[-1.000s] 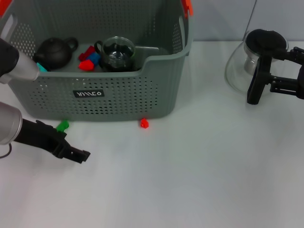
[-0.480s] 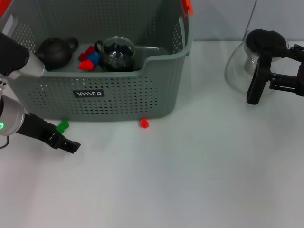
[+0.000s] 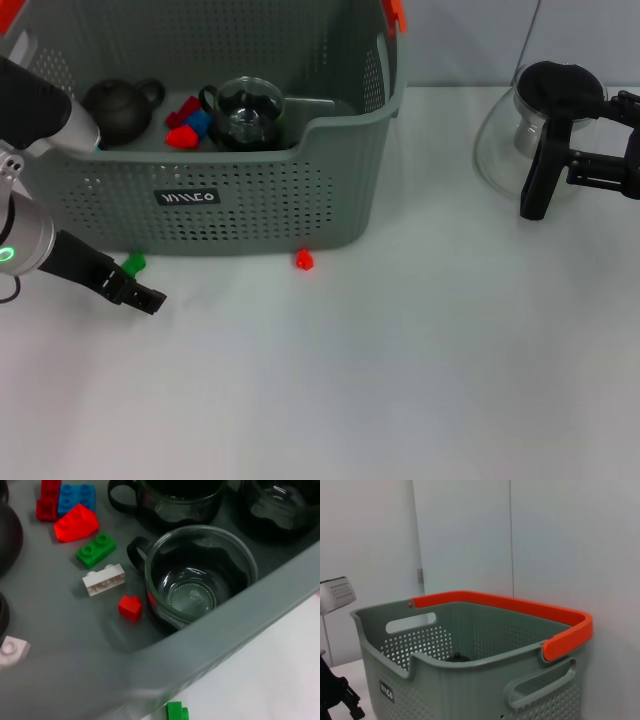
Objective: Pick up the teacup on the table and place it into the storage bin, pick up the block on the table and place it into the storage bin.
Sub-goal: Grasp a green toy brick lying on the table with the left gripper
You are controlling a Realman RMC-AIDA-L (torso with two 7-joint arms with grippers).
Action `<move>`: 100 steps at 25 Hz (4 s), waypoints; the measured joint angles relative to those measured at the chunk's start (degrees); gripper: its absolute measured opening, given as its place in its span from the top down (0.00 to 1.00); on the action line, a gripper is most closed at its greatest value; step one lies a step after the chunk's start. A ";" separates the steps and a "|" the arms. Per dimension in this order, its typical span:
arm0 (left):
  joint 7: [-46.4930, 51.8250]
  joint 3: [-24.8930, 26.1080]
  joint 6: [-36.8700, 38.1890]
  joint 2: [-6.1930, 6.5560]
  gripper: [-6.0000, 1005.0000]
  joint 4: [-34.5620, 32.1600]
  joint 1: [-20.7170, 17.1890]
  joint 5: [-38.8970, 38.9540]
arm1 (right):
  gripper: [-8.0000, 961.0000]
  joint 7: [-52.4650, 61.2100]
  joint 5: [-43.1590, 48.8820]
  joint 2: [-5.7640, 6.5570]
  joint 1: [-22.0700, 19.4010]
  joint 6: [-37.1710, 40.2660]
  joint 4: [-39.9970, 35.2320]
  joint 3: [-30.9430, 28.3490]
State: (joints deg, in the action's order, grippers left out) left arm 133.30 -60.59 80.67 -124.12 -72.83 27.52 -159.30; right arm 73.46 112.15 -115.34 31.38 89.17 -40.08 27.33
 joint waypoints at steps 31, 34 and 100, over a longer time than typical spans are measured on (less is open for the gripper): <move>4.01 -0.66 -3.85 -0.15 0.07 4.13 1.76 -2.82 | 0.05 -0.30 0.09 -0.20 -0.42 0.39 0.00 0.00; 4.06 -0.67 -3.97 -0.15 0.08 4.95 2.27 -2.85 | 0.05 -0.31 0.09 -0.21 -0.44 0.39 0.00 0.00; 1.77 21.48 32.27 5.27 0.87 -5.72 14.02 23.05 | 0.05 -1.52 -0.36 -0.15 -0.10 1.00 -0.57 -0.05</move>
State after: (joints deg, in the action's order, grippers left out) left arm 135.07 -39.11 112.94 -118.85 -78.56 41.54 -136.25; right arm 71.94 111.79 -115.49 31.28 90.17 -40.65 27.28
